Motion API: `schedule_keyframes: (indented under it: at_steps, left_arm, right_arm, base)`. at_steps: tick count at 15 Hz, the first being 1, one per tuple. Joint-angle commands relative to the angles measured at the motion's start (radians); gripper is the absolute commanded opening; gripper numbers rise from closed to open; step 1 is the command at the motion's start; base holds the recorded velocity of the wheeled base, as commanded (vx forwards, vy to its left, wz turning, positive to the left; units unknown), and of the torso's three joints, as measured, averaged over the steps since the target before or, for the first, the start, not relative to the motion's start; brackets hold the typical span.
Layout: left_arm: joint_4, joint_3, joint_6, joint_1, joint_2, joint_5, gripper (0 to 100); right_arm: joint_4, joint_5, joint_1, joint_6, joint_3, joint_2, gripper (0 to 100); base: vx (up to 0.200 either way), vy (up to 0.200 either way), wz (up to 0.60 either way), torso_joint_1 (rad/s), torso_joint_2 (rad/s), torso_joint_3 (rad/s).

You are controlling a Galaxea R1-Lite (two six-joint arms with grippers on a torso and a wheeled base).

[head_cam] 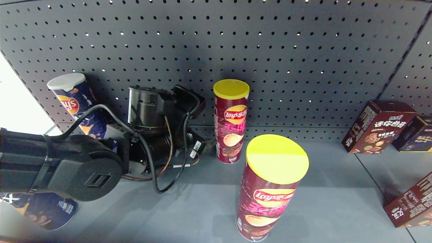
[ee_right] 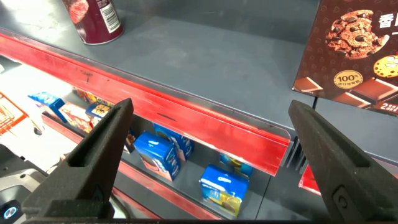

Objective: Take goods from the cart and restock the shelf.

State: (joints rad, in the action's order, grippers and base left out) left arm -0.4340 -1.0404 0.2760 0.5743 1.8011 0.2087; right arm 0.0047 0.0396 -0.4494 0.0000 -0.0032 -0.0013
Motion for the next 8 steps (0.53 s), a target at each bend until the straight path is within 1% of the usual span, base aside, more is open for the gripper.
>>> schedule_keyframes:
  at_steps: [1, 4, 8]
  left_arm:
    - [0.000, -0.009, -0.001, 0.010, 0.020, 0.001, 100]
    - [0.001, -0.035, -0.001, 0.019, 0.040, 0.001, 100]
    - [0.000, -0.044, 0.000, 0.027, 0.052, 0.001, 100]
  right_arm:
    - [0.000, 0.000, 0.000, 0.000, 0.000, 0.001, 100]
    - [0.000, 0.000, 0.000, 0.000, 0.000, 0.001, 100]
    - [0.000, 0.000, 0.000, 0.000, 0.000, 0.001, 100]
  base:
    - [0.000, 0.000, 0.00, 0.000, 0.00, 0.000]
    - [0.000, 0.000, 0.00, 0.000, 0.00, 0.000]
    - [0.000, 0.000, 0.00, 0.000, 0.00, 0.000]
